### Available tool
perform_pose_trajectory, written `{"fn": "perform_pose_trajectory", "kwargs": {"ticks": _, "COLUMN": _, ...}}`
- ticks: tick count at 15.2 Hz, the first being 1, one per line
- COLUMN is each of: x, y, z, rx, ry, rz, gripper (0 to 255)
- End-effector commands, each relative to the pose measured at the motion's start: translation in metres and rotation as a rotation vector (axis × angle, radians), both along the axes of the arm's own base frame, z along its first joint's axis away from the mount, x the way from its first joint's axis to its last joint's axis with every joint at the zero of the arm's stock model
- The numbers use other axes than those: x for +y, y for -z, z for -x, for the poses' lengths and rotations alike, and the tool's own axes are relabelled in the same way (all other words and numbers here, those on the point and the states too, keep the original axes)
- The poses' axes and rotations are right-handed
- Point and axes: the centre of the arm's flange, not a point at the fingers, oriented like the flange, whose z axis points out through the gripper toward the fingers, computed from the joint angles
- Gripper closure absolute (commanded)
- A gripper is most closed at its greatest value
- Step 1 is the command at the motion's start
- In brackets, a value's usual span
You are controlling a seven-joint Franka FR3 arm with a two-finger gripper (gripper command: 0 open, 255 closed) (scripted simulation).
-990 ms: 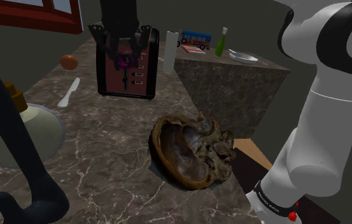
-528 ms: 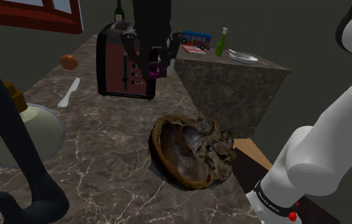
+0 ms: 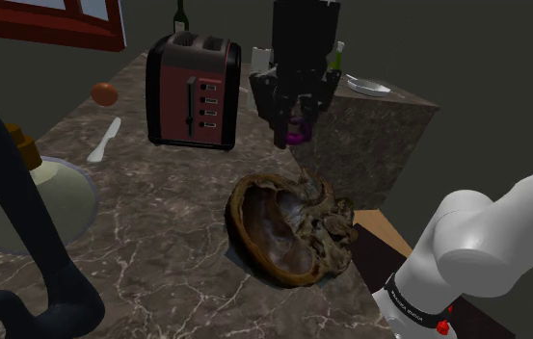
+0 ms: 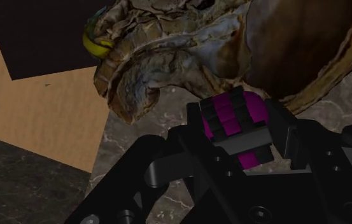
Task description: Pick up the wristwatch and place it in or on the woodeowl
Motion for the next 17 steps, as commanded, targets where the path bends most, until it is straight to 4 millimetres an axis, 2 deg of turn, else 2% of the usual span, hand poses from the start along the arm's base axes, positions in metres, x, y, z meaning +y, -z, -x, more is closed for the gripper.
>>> {"fn": "perform_pose_trajectory", "kwargs": {"ticks": 1, "x": -0.011, "y": -0.002, "z": 0.026, "rx": 0.001, "ry": 0.0, "rz": -0.001, "gripper": 255}}
{"fn": "perform_pose_trajectory", "kwargs": {"ticks": 4, "x": -0.025, "y": -0.001, "z": 0.06, "rx": 0.001, "ry": 0.0, "rz": -0.001, "gripper": 255}}
{"fn": "perform_pose_trajectory", "kwargs": {"ticks": 16, "x": -0.025, "y": 0.064, "z": 0.06, "rx": 0.001, "ry": 0.0, "rz": -0.001, "gripper": 255}}
{"fn": "perform_pose_trajectory", "kwargs": {"ticks": 17, "x": -0.025, "y": 0.064, "z": 0.06, "rx": 0.001, "ry": 0.0, "rz": -0.001, "gripper": 255}}
